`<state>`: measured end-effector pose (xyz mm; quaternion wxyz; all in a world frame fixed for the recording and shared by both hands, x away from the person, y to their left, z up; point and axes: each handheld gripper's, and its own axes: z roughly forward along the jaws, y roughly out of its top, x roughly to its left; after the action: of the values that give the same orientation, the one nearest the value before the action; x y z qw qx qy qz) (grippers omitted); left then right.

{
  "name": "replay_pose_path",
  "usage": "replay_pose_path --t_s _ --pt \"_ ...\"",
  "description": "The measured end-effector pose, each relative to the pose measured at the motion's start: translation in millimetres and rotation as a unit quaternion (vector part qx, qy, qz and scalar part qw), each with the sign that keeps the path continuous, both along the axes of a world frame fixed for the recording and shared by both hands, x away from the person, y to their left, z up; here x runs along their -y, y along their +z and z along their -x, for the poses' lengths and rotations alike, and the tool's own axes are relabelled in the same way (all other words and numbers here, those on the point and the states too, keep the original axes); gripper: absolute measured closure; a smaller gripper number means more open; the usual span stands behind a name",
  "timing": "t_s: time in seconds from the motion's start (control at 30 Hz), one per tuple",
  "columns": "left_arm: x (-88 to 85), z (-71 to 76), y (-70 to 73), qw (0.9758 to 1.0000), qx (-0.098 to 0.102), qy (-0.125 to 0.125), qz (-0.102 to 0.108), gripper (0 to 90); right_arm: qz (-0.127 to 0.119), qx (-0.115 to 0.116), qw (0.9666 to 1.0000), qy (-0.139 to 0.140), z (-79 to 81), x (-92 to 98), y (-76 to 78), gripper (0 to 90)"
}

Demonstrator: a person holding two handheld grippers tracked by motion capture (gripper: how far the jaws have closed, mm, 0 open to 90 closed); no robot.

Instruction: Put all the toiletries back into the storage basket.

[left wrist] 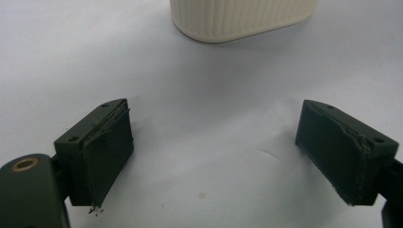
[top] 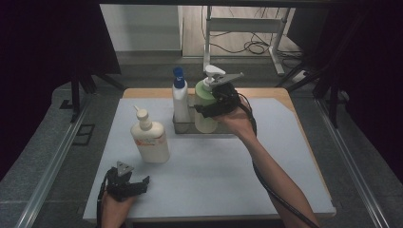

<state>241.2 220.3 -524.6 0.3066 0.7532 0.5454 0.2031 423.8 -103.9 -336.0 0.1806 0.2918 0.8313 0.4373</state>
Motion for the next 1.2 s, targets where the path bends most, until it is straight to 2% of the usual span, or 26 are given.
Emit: replay_pose_path --t_s 0.7,1.2 --pt "0.1 0.1 0.0 1.0000 -0.001 0.001 0.001 11.8 -0.001 0.008 0.9989 -0.046 -32.2 -12.6 -2.6 12.3" --pt "0.0 0.0 0.1 1.0000 -0.002 0.000 0.000 11.8 0.007 0.016 0.9974 -0.070 -53.2 -21.6 -17.3 12.3"
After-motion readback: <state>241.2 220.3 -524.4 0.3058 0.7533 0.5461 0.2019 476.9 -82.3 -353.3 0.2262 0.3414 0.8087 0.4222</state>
